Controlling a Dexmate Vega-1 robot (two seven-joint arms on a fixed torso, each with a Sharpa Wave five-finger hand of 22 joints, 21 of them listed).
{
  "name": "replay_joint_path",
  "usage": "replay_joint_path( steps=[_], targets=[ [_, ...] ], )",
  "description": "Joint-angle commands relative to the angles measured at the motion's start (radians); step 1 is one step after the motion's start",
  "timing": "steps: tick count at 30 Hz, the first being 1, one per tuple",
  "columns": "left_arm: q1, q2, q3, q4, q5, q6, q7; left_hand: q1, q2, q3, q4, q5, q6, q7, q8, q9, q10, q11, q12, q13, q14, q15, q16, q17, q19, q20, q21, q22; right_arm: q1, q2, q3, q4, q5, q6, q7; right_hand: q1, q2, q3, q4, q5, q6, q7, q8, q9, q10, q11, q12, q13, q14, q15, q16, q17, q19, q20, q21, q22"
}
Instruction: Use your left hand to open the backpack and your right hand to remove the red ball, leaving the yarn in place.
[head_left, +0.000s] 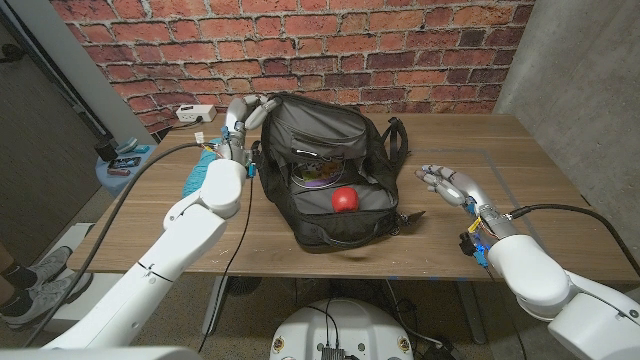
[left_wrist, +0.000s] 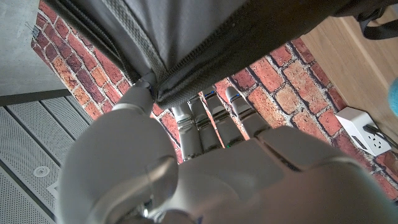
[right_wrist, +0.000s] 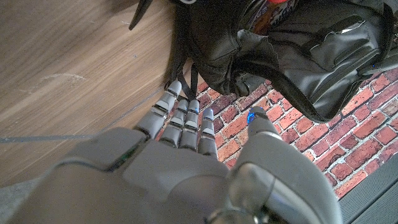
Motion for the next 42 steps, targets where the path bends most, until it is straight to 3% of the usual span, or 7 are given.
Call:
replay_joint_path(
  steps=[1, 7, 13, 26, 33, 42],
  targets=[
    [-0.028, 0.0, 0.015, 0.029, -0.035, -0.013, -0.008, 0.024, 0.029, -0.002, 0.001, 0.006, 0.0, 0.0, 0.007, 0.001, -0.001, 0.007, 0.006, 0.003, 0.003, 0.006, -0.001, 0.002, -0.002, -0.002, 0.003, 0.005, 0.035, -0.034, -0.061, -0.099, -0.059, -0.149, -0.015, 0.017, -0.006, 0.002, -0.012, -0.003, 0.012, 0.001, 0.006, 0.002, 0.013, 0.002, 0.003, 0.002, 0.015, 0.001, 0.008, -0.001, 0.015, 0.005, 0.007, 0.004],
    [-0.034, 0.005, 0.017, 0.04, -0.05, -0.021, -0.014, 0.026, 0.03, -0.003, 0.0, 0.008, -0.003, 0.003, 0.01, 0.003, 0.0, 0.007, 0.006, 0.002, 0.003, 0.006, -0.001, 0.004, -0.002, -0.001, 0.004, 0.005, 0.062, -0.065, -0.088, -0.126, -0.076, -0.191, -0.008, 0.04, -0.021, 0.002, -0.019, -0.005, 0.024, 0.008, 0.007, 0.002, 0.031, 0.006, 0.006, 0.001, 0.03, 0.008, 0.01, -0.003, 0.032, 0.016, 0.01, 0.003],
    [-0.037, 0.005, 0.016, 0.047, -0.06, -0.031, -0.011, 0.024, 0.029, -0.003, 0.001, 0.01, -0.003, 0.001, 0.012, 0.004, 0.0, 0.004, 0.006, 0.004, 0.003, 0.008, -0.002, 0.005, -0.002, -0.001, 0.004, 0.005, 0.113, -0.138, -0.127, -0.158, -0.113, -0.243, 0.017, 0.054, -0.03, 0.002, -0.021, -0.006, 0.039, 0.012, 0.01, 0.002, 0.045, 0.011, 0.008, 0.001, 0.039, 0.012, 0.01, -0.004, 0.041, 0.021, 0.01, 0.003],
    [-0.048, -0.007, 0.031, 0.059, -0.071, -0.039, 0.0, 0.025, 0.03, -0.004, 0.001, 0.015, -0.004, 0.002, 0.015, 0.002, 0.0, 0.006, 0.005, 0.004, 0.004, 0.007, -0.003, 0.007, -0.003, 0.0, 0.005, 0.006, 0.182, -0.235, -0.18, -0.168, -0.16, -0.277, 0.05, 0.111, -0.055, 0.002, -0.023, -0.007, 0.107, -0.004, 0.026, 0.002, 0.117, -0.016, 0.025, 0.004, 0.088, -0.011, 0.018, -0.006, 0.073, 0.029, 0.011, 0.003],
    [-0.057, -0.013, 0.042, 0.069, -0.07, -0.045, 0.004, 0.023, 0.03, -0.005, 0.002, 0.017, -0.006, 0.003, 0.016, 0.002, 0.0, 0.005, 0.005, 0.004, 0.003, 0.007, -0.005, 0.008, -0.004, 0.0, 0.005, 0.006, 0.216, -0.262, -0.21, -0.164, -0.17, -0.271, 0.059, 0.124, -0.059, 0.003, -0.023, -0.007, 0.113, -0.005, 0.025, 0.002, 0.126, -0.025, 0.026, 0.004, 0.096, -0.015, 0.018, -0.006, 0.08, 0.029, 0.01, 0.003],
    [-0.058, -0.018, 0.047, 0.076, -0.073, -0.053, 0.009, 0.024, 0.03, -0.004, 0.001, 0.019, -0.007, 0.004, 0.019, 0.004, -0.002, 0.006, 0.004, 0.005, 0.005, 0.008, -0.005, 0.009, -0.005, 0.001, 0.006, 0.006, 0.313, -0.304, -0.277, -0.145, -0.175, -0.238, 0.108, 0.158, -0.066, 0.009, -0.029, -0.006, 0.105, -0.007, 0.018, 0.002, 0.116, -0.03, 0.017, 0.005, 0.097, -0.017, 0.014, -0.006, 0.092, 0.02, 0.011, 0.003]
  ],
)
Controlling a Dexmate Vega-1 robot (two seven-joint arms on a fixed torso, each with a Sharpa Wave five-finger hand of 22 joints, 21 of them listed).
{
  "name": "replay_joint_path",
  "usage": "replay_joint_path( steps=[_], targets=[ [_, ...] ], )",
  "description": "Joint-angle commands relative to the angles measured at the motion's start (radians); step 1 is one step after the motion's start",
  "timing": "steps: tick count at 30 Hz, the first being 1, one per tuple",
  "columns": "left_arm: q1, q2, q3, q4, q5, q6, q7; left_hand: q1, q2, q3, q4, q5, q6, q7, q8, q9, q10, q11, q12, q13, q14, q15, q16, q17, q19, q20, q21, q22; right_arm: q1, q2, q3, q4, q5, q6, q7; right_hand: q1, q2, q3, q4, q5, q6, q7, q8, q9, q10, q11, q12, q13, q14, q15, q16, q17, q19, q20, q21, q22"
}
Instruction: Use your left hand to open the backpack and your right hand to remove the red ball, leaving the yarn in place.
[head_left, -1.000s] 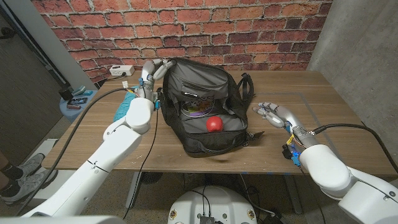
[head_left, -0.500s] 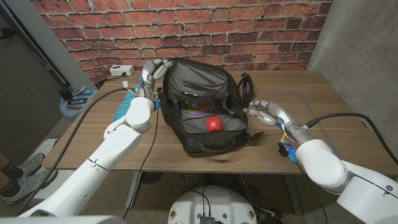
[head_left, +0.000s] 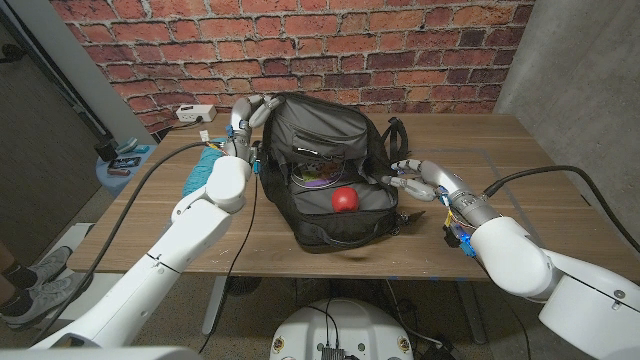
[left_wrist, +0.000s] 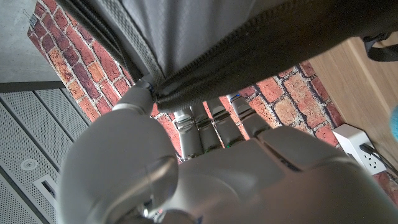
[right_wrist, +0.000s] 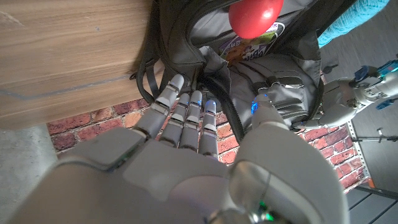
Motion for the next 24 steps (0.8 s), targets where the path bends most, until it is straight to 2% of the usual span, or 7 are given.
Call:
replay_joint_path(
  steps=[1, 4, 5, 8, 9, 14, 24],
  targets=[
    [-0.006, -0.006, 0.008, 0.009, -0.005, -0.007, 0.006, 0.023, 0.031, 0.0, -0.002, 0.008, -0.002, -0.004, 0.008, 0.005, 0.004, 0.001, 0.005, 0.006, 0.005, 0.008, -0.006, 0.004, -0.005, 0.001, 0.006, 0.006, 0.112, -0.061, -0.082, 0.017, -0.017, 0.028, 0.051, 0.031, -0.002, 0.005, -0.008, -0.002, 0.001, -0.008, -0.006, 0.002, -0.003, -0.004, -0.005, 0.005, 0.011, -0.001, 0.0, 0.003, 0.013, 0.001, 0.003, 0.003],
    [-0.003, -0.006, 0.006, 0.009, -0.007, -0.01, 0.009, 0.023, 0.03, -0.001, -0.002, 0.009, -0.004, -0.002, 0.008, 0.006, 0.002, 0.002, 0.003, 0.005, 0.004, 0.009, -0.006, 0.005, -0.005, 0.002, 0.006, 0.006, 0.133, -0.067, -0.102, 0.024, -0.026, 0.04, 0.056, 0.048, -0.005, 0.008, -0.009, -0.002, -0.003, -0.013, -0.009, 0.002, -0.004, -0.012, -0.008, 0.004, 0.011, -0.004, -0.002, 0.003, 0.013, -0.001, 0.002, 0.003],
    [-0.002, -0.007, 0.006, 0.009, -0.007, -0.012, 0.01, 0.023, 0.032, -0.001, -0.001, 0.009, -0.004, -0.003, 0.009, 0.006, 0.002, 0.001, 0.003, 0.005, 0.003, 0.009, -0.006, 0.006, -0.005, 0.001, 0.006, 0.006, 0.138, -0.074, -0.108, 0.027, -0.032, 0.048, 0.058, 0.061, -0.008, 0.009, -0.009, -0.002, 0.0, -0.02, -0.009, 0.002, 0.004, -0.029, -0.007, 0.004, 0.011, -0.006, -0.003, 0.003, 0.014, 0.0, 0.001, 0.003],
    [0.001, -0.006, 0.004, 0.01, -0.01, -0.015, 0.01, 0.023, 0.031, -0.001, -0.002, 0.01, -0.006, -0.002, 0.01, 0.007, 0.003, 0.0, 0.003, 0.005, 0.004, 0.009, -0.007, 0.006, -0.006, 0.001, 0.006, 0.006, 0.159, -0.082, -0.131, 0.03, -0.049, 0.048, 0.064, 0.071, -0.012, 0.01, -0.007, -0.002, 0.01, -0.027, -0.007, 0.002, 0.014, -0.038, -0.006, 0.004, 0.013, -0.008, -0.004, 0.003, 0.014, 0.0, -0.001, 0.003],
    [0.001, -0.006, 0.003, 0.01, -0.011, -0.016, 0.009, 0.024, 0.031, -0.002, -0.002, 0.01, -0.005, -0.002, 0.01, 0.007, 0.003, 0.001, 0.003, 0.005, 0.004, 0.009, -0.006, 0.006, -0.005, 0.001, 0.006, 0.006, 0.167, -0.086, -0.139, 0.032, -0.056, 0.049, 0.067, 0.078, -0.015, 0.009, -0.005, -0.003, 0.012, -0.03, -0.007, 0.002, 0.019, -0.051, -0.006, 0.004, 0.014, -0.007, -0.004, 0.003, 0.008, 0.002, -0.004, 0.003],
    [0.001, -0.006, 0.002, 0.015, -0.014, -0.023, 0.009, 0.023, 0.032, -0.001, -0.002, 0.012, -0.008, -0.002, 0.011, 0.007, 0.003, 0.0, 0.003, 0.005, 0.004, 0.01, -0.007, 0.007, -0.006, 0.0, 0.007, 0.006, 0.215, -0.095, -0.186, 0.036, -0.091, 0.039, 0.092, 0.09, -0.021, 0.007, -0.002, -0.003, 0.018, -0.042, -0.007, 0.002, 0.023, -0.067, -0.009, 0.003, 0.012, -0.011, -0.006, 0.004, -0.008, 0.011, -0.011, 0.003],
    [-0.006, -0.009, 0.003, 0.03, -0.017, -0.035, 0.006, 0.023, 0.032, -0.001, -0.002, 0.015, -0.011, -0.001, 0.014, 0.007, 0.002, 0.003, 0.001, 0.005, 0.002, 0.011, -0.009, 0.008, -0.007, 0.0, 0.007, 0.006, 0.364, -0.086, -0.326, 0.043, -0.206, -0.003, 0.198, 0.119, -0.035, 0.007, -0.006, 0.0, 0.017, -0.059, -0.011, 0.002, 0.024, -0.093, -0.016, 0.001, 0.014, -0.006, -0.008, 0.004, 0.001, 0.025, -0.006, 0.005]
  ],
)
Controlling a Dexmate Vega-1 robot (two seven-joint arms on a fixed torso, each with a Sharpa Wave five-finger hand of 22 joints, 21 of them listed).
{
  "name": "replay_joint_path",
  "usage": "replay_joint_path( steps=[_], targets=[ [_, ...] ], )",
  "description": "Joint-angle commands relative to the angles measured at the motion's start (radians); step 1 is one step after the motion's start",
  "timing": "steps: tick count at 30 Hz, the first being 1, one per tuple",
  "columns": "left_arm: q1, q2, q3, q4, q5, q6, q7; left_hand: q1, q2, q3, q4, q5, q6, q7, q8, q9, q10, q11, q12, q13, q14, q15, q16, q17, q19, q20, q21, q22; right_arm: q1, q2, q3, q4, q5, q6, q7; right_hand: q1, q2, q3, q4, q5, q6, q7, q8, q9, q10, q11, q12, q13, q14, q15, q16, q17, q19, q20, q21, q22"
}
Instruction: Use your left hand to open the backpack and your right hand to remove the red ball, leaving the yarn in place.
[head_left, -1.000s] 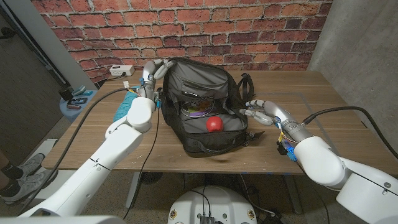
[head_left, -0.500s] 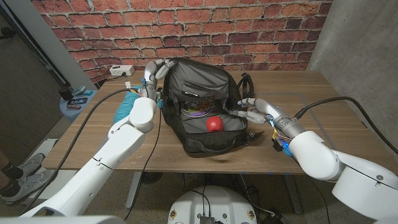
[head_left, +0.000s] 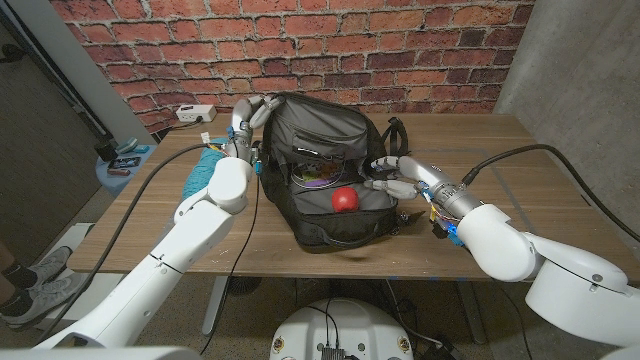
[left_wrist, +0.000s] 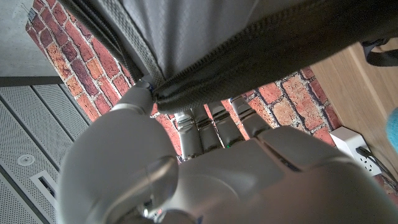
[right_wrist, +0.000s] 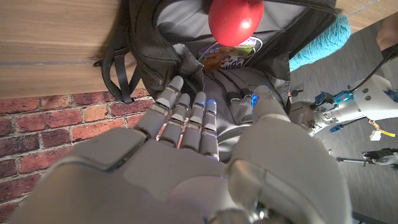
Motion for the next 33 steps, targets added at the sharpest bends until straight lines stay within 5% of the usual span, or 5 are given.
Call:
replay_joint_path(
  steps=[1, 11, 33],
  targets=[
    [-0.007, -0.004, 0.0, 0.016, -0.004, -0.015, -0.003, 0.023, 0.034, -0.002, -0.002, 0.007, -0.002, 0.001, 0.006, 0.001, 0.004, -0.001, 0.001, 0.003, 0.002, 0.01, -0.001, 0.004, -0.007, 0.0, 0.007, 0.006, 0.154, 0.005, -0.146, 0.017, -0.118, -0.03, 0.105, 0.023, -0.006, 0.003, -0.002, 0.001, 0.003, -0.012, -0.006, 0.002, 0.001, -0.008, -0.005, 0.001, 0.011, -0.004, -0.003, 0.001, 0.014, 0.002, 0.007, 0.004],
    [-0.019, -0.006, 0.004, 0.029, -0.001, -0.022, -0.003, 0.021, 0.034, -0.001, -0.001, 0.01, -0.005, 0.003, 0.01, 0.003, 0.004, -0.001, -0.001, 0.002, 0.002, 0.01, -0.004, 0.004, -0.007, 0.0, 0.008, 0.006, 0.211, 0.038, -0.196, 0.071, -0.186, 0.029, 0.156, 0.053, -0.017, 0.0, 0.005, 0.004, -0.004, -0.015, -0.013, 0.002, -0.006, -0.005, -0.016, -0.001, 0.064, -0.055, 0.022, 0.012, 0.025, -0.013, 0.012, 0.008],
    [-0.037, -0.017, 0.01, 0.056, -0.004, -0.026, 0.0, 0.022, 0.034, -0.003, -0.002, 0.014, -0.008, 0.001, 0.014, 0.001, 0.004, 0.003, -0.002, 0.002, 0.0, 0.011, -0.006, 0.007, -0.008, 0.001, 0.009, 0.006, 0.309, 0.13, -0.248, 0.161, -0.228, 0.074, 0.306, 0.097, -0.021, -0.005, 0.007, 0.008, -0.026, 0.004, -0.024, 0.003, -0.022, 0.022, -0.028, 0.001, 0.091, -0.064, 0.041, 0.031, 0.085, -0.052, 0.037, 0.015]
  ],
)
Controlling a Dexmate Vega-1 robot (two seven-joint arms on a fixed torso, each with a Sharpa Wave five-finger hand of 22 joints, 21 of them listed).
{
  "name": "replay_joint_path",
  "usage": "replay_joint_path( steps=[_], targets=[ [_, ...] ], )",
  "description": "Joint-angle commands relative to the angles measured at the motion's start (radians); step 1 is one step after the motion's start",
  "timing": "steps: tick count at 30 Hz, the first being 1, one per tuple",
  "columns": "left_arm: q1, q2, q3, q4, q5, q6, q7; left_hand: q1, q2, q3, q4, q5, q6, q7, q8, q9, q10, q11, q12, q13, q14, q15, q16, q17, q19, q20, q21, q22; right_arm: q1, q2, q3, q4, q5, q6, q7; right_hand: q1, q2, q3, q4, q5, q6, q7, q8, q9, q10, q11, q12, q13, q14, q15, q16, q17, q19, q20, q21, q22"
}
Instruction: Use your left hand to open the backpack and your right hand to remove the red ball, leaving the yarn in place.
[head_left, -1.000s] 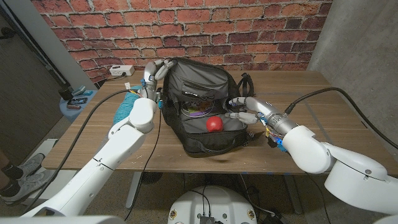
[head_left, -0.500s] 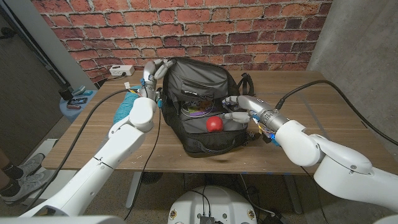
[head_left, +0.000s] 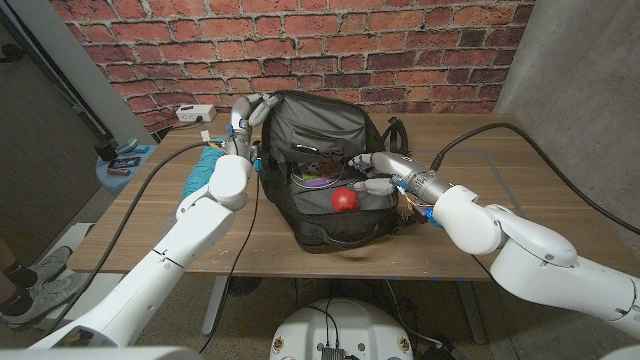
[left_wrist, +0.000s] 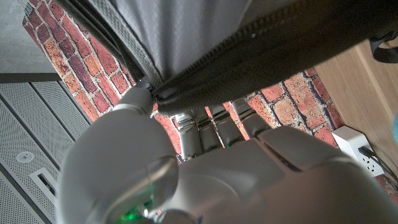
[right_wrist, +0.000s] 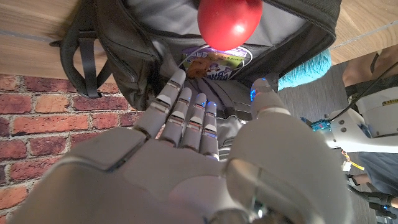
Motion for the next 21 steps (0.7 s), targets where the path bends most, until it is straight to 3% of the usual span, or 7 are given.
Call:
replay_joint_path(
  steps=[1, 21],
  targets=[
    [-0.007, -0.006, 0.003, 0.015, -0.003, -0.004, 0.003, 0.025, 0.031, -0.002, -0.002, 0.007, -0.007, 0.001, 0.006, 0.001, 0.006, -0.002, -0.003, 0.002, 0.005, 0.006, -0.006, 0.002, -0.003, -0.005, 0.004, 0.006, 0.057, 0.052, -0.042, 0.044, -0.032, 0.007, 0.079, 0.019, 0.0, 0.003, -0.001, 0.008, -0.005, 0.005, -0.002, 0.003, 0.001, 0.011, -0.004, 0.002, 0.007, -0.062, 0.007, 0.004, 0.011, -0.006, 0.008, 0.006],
    [0.005, -0.002, -0.012, 0.024, -0.02, -0.032, -0.002, 0.025, 0.032, -0.003, -0.002, 0.01, -0.011, 0.001, 0.01, -0.001, 0.005, -0.003, -0.005, 0.002, 0.005, 0.008, -0.007, 0.005, -0.005, -0.003, 0.005, 0.006, 0.14, 0.113, -0.125, 0.088, -0.119, 0.003, 0.199, 0.059, -0.013, -0.003, 0.001, 0.008, -0.047, 0.027, -0.016, 0.004, -0.035, 0.042, -0.014, 0.007, -0.028, -0.043, -0.001, 0.014, -0.008, -0.001, 0.0, 0.007]
  ],
)
